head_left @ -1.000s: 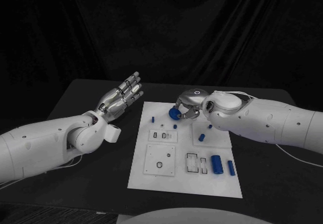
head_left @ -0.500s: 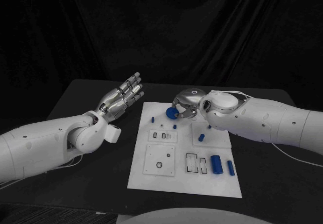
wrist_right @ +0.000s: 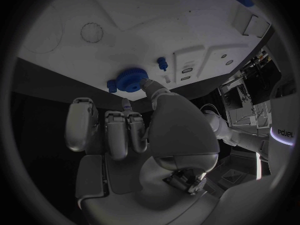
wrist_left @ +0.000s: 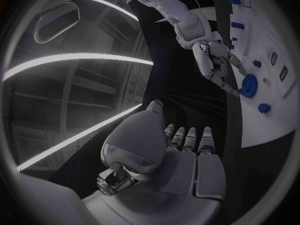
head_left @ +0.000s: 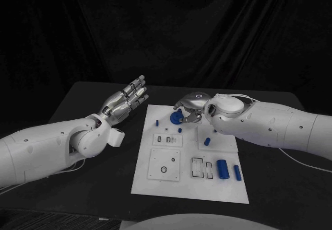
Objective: Assemble the parts on the task board
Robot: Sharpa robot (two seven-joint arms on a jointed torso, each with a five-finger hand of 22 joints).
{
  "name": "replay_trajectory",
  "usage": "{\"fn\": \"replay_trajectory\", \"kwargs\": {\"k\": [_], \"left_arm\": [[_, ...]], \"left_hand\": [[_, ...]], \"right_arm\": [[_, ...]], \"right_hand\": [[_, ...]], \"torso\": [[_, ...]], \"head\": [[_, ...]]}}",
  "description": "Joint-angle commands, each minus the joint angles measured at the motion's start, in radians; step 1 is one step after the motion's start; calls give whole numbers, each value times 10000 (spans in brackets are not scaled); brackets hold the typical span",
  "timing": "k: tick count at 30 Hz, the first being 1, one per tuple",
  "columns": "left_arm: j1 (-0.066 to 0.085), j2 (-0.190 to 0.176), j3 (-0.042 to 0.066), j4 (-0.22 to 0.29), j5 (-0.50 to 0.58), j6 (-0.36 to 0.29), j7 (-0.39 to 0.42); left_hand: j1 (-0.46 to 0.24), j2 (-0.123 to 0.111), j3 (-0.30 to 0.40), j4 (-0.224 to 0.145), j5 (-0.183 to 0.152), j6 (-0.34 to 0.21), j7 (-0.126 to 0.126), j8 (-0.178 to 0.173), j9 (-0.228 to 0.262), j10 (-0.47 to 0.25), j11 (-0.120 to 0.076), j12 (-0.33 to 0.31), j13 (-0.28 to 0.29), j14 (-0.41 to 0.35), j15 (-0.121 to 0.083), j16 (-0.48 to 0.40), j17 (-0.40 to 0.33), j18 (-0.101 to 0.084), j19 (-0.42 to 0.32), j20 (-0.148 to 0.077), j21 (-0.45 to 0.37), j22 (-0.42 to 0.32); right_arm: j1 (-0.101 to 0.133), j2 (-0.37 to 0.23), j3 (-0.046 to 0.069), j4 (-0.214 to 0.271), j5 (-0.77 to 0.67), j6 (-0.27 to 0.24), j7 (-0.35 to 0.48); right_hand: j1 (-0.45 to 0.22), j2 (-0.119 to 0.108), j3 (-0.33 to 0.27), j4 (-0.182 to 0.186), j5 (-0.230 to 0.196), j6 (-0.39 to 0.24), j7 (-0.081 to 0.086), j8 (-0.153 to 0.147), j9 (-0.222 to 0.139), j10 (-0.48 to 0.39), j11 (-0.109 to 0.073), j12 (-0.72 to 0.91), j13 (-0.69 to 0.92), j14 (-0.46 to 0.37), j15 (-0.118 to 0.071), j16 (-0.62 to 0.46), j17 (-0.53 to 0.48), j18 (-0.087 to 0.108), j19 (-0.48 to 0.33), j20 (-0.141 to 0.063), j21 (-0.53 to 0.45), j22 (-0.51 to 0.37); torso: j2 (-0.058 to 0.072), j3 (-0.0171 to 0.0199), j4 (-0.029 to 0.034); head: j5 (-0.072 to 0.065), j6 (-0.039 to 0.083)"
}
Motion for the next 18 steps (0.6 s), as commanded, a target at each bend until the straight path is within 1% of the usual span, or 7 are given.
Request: {"fn": "replay_trajectory", "kwargs": {"k": [1, 4, 8, 13, 14, 15, 18], "left_arm": [[-12, 23, 9, 2, -7, 136, 67], [-13, 20, 9, -12, -7, 137, 56], [-17, 30, 9, -29, -7, 144, 52], [-29, 46, 9, -49, -7, 155, 46], [-33, 54, 9, -53, -7, 159, 48], [-36, 57, 9, -53, -7, 160, 50], [-43, 62, 9, -59, -7, 177, 44]], "left_hand": [[106, 5, 56, 8, 51, -27, 61, 69, 14, 21, 74, -35, -11, -3, 97, -36, -14, 93, 7, 42, -58, -17], [106, 4, 58, 6, 51, -10, 87, 73, 17, 21, 84, -35, -11, -3, 98, -36, -14, 93, 7, 41, -58, -17], [106, 4, 58, 6, 51, -10, 87, 73, 17, 21, 84, -35, -11, -3, 98, -36, -14, 93, 7, 41, -58, -17], [107, 3, 61, 3, 53, 11, 110, 77, 21, 21, 93, -35, -11, -3, 96, -36, -14, 93, 7, 42, -58, -17], [107, 3, 61, 3, 53, 11, 110, 77, 21, 21, 93, -35, -11, -3, 96, -36, -14, 93, 7, 42, -58, -17], [107, 3, 61, 3, 53, 11, 110, 77, 21, 21, 93, -35, -11, -3, 96, -36, -14, 93, 7, 42, -58, -17], [107, 3, 61, 3, 53, 11, 110, 77, 21, 21, 93, -35, -11, -3, 96, -36, -14, 93, 7, 42, -58, -17]], "right_arm": [[-19, -40, 4, 40, -19, -188, 124], [-18, -70, 4, 40, -19, -167, 153], [-19, -124, 3, 60, -19, -108, 171], [-42, -164, 2, 56, -19, 109, 186], [-55, -173, 2, 53, -19, 205, 182], [-63, -174, 2, 47, -19, 250, 179], [-86, -158, 2, 12, -19, 341, 171]], "right_hand": [[-85, 30, -52, -21, -64, 43, -26, -37, 10, 1039, -61, 25, 2611, 1067, -67, 26, 2634, 82, -54, 0, -64, 1742], [-66, 73, -53, -36, -40, 432, -74, 49, 77, 1039, -97, 25, 2611, 1067, -92, 26, 2634, 86, -62, -20, -90, 1742], [-60, 83, -50, -38, -31, 395, -78, 48, 67, 1039, -101, 25, 2611, 1067, -96, 26, 2634, 93, -81, -22, -121, 1733], [-63, 153, -43, -35, 51, 628, -149, 107, 91, 1039, -160, 25, 2611, 1067, -139, 26, 2634, 96, -87, -58, -147, 1737], [-112, 166, -68, -4, 11, 687, -136, 120, 88, 1039, -161, 25, 2611, 1067, -150, 26, 2634, 94, -84, -71, -150, 1742], [-219, 183, -136, 67, -210, 852, -119, 164, 90, 1039, -155, 25, 2611, 1067, -152, 26, 2634, 90, -75, -84, -154, 1752], [-259, 197, -170, 95, -314, 955, -104, 181, 82, 1039, -147, 25, 2611, 1067, -151, 26, 2634, 80, -49, -88, -125, 1770]], "torso": [[3, 12, 4], [-6, 10, -11], [0, 14, -2], [-19, 16, -29], [-13, 20, -7], [-15, 17, 0], [-8, 13, -14]], "head": [[5, 18], [11, -7], [-11, -20], [-22, 1], [-52, 18], [-66, 16], [-68, 12]]}}
